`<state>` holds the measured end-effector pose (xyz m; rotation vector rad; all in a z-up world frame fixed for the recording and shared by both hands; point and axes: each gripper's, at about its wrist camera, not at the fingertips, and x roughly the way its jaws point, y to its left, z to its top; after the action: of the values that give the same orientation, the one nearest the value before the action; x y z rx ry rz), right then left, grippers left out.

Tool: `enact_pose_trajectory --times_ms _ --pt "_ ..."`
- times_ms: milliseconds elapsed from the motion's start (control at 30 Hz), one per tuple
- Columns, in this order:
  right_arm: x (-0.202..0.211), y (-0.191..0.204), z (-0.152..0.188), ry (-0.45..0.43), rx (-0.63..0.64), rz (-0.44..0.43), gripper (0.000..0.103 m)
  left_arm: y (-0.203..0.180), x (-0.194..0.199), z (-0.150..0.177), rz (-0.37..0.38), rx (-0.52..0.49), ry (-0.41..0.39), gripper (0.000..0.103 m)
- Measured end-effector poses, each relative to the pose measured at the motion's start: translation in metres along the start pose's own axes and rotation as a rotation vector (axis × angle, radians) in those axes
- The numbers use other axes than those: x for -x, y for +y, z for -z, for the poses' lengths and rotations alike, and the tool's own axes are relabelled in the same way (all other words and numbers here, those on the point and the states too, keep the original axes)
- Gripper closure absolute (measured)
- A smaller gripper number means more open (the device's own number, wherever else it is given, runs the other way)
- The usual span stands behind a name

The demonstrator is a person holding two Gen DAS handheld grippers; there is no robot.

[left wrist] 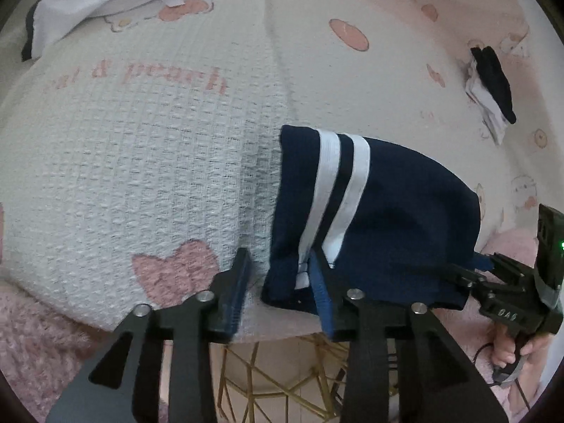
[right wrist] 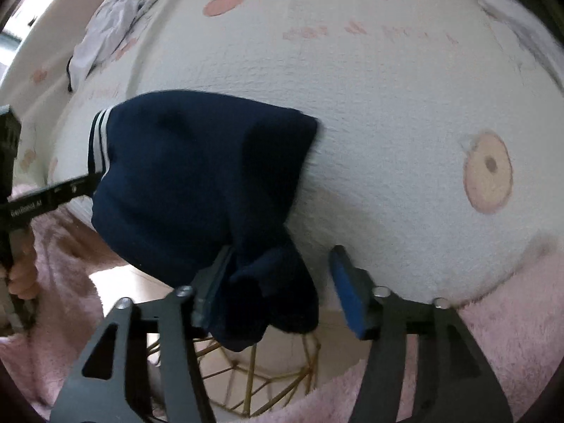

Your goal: Fold clothes

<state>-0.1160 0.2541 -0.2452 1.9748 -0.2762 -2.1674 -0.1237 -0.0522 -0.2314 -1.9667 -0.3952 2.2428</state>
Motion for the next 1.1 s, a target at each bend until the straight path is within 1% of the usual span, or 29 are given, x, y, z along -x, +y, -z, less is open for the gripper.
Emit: enact_pose_trajectory --times_ms 33,67,133,167,200,233,267,333,400,467,500,533,567,600,667,700,767,800,833,867,933,1000,1100 --pt "0.007 -0.009 -0.001 -0.022 -0.042 -0.039 0.044 0.005 0.007 0.000 -0.001 0.020 -0.021 0.050" --pt "0.015 -0.019 -0.001 -0.047 -0.084 -0.077 0.044 0.007 0.017 -0.002 -0.016 0.027 -0.079 0.050" --pt "0.040 -0.031 -0.003 -0.184 -0.142 -0.142 0.044 0.010 0.041 -0.006 -0.057 0.037 -0.211 0.075" --pt "0.049 -0.032 -0.005 -0.247 -0.156 -0.137 0.044 0.011 0.052 -0.008 -0.077 0.041 -0.277 0.075" --pt "0.057 -0.033 -0.007 -0.310 -0.169 -0.129 0.044 0.004 0.056 -0.012 -0.059 0.015 -0.312 0.075" --pt "0.059 -0.028 -0.011 -0.354 -0.159 -0.088 0.044 -0.005 0.058 -0.015 -0.032 -0.020 -0.339 0.075" --pt "0.056 -0.022 -0.016 -0.372 -0.137 -0.062 0.044 -0.023 0.053 -0.020 0.008 -0.064 -0.356 0.075" --pt "0.053 -0.008 -0.020 -0.375 -0.084 -0.047 0.044 -0.041 0.045 -0.020 0.036 -0.157 -0.355 0.075" --pt "0.044 0.003 -0.024 -0.358 -0.003 -0.032 0.044 -0.064 0.026 -0.020 0.044 -0.257 -0.322 0.075" --pt "0.011 0.035 -0.034 -0.316 0.092 0.014 0.043 -0.070 0.010 -0.020 0.032 -0.300 -0.262 0.075" --pt "-0.001 0.045 -0.031 -0.282 0.140 0.075 0.043 -0.069 0.001 -0.020 0.000 -0.300 -0.237 0.075" --pt "-0.010 0.049 -0.028 -0.256 0.167 0.122 0.044 -0.067 -0.007 -0.020 -0.036 -0.296 -0.213 0.075" --pt "-0.019 0.054 -0.025 -0.231 0.192 0.166 0.044 -0.066 -0.015 -0.019 -0.072 -0.292 -0.190 0.078" --pt "-0.019 0.050 -0.024 -0.230 0.182 0.163 0.044 -0.058 -0.014 -0.022 -0.061 -0.251 -0.181 0.081" --pt "-0.010 0.029 -0.021 -0.205 0.131 0.160 0.044 -0.041 -0.009 -0.028 -0.031 -0.171 -0.152 0.085" --pt "-0.009 0.020 -0.021 -0.192 0.093 0.153 0.042 -0.031 -0.006 -0.027 0.004 -0.130 -0.132 0.085" --pt "-0.005 0.001 -0.021 -0.166 0.008 0.111 0.042 -0.018 -0.005 -0.021 -0.041 -0.081 -0.112 0.085" --pt "-0.002 -0.007 -0.020 -0.157 -0.032 0.094 0.042 -0.011 -0.004 -0.018 -0.071 -0.059 -0.104 0.072" --pt "0.001 -0.013 -0.020 -0.157 -0.060 0.095 0.042 -0.005 -0.001 -0.017 -0.059 -0.025 -0.105 0.066" --pt "0.004 -0.017 -0.019 -0.166 -0.082 0.087 0.042 0.002 0.002 -0.017 -0.036 0.012 -0.107 0.066" --pt "0.013 -0.024 -0.020 -0.216 -0.117 0.054 0.042 0.011 0.013 -0.020 -0.024 0.066 -0.163 0.066" --pt "0.020 -0.024 -0.025 -0.274 -0.124 0.024 0.042 0.006 0.023 -0.024 -0.027 0.054 -0.245 0.068" --pt "0.024 -0.014 -0.033 -0.351 -0.094 0.033 0.042 -0.003 0.038 -0.031 -0.033 0.025 -0.372 0.068"
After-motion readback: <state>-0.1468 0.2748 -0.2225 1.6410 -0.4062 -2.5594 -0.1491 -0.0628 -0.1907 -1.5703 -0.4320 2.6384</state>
